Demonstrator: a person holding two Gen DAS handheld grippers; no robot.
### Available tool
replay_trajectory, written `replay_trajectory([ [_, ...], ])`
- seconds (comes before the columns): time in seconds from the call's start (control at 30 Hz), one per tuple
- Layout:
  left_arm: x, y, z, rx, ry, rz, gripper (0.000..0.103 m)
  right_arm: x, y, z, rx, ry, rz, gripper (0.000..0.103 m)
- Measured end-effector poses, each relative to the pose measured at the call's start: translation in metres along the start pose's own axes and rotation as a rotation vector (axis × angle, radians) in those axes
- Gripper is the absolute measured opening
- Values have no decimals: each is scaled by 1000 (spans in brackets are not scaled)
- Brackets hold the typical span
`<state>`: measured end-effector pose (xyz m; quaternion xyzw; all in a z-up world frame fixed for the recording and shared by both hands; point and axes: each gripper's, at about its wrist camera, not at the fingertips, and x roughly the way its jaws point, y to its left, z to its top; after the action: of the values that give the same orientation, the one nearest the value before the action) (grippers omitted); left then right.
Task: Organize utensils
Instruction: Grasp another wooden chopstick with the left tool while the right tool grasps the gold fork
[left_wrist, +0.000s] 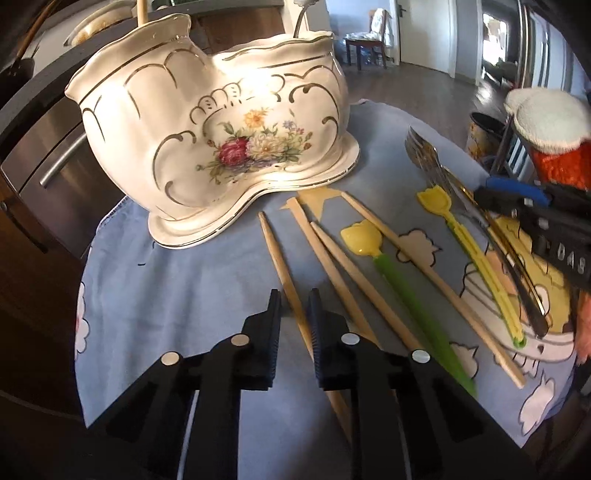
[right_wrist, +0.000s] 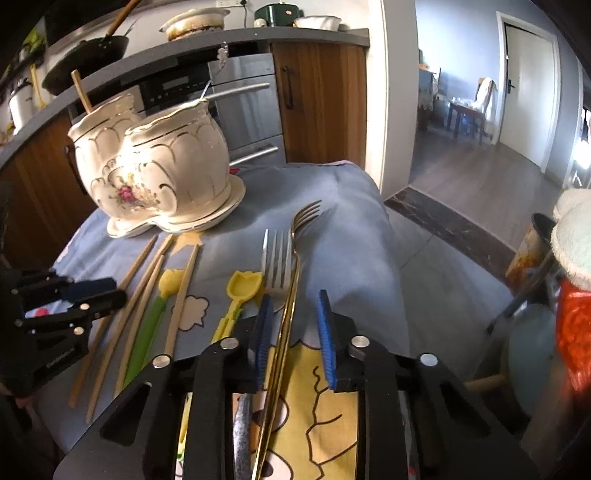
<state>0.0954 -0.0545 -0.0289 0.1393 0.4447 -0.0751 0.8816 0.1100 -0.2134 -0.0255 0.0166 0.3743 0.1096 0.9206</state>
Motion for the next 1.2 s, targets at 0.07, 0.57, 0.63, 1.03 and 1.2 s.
replay_trajectory([
  [0.07, -2, 2, -1, 5, 4, -2, 14, 4, -1, 3, 1, 21, 28, 22],
  [0.57, 0, 22, -4, -1, 24, -19, 14, 35, 8, 28, -86, 117, -32, 13],
  [0.63, 1, 23, -3, -13, 21, -38, 12, 37, 7, 29, -85, 117, -27, 10],
  [1.03, -10, 36, -12, -33, -8, -103, 6, -5, 4, 24, -38, -27, -1, 6],
  [1.2, -26, 41, -21, -30, -53, -106, 6, -37, 11, 20, -49, -134, 40, 6],
])
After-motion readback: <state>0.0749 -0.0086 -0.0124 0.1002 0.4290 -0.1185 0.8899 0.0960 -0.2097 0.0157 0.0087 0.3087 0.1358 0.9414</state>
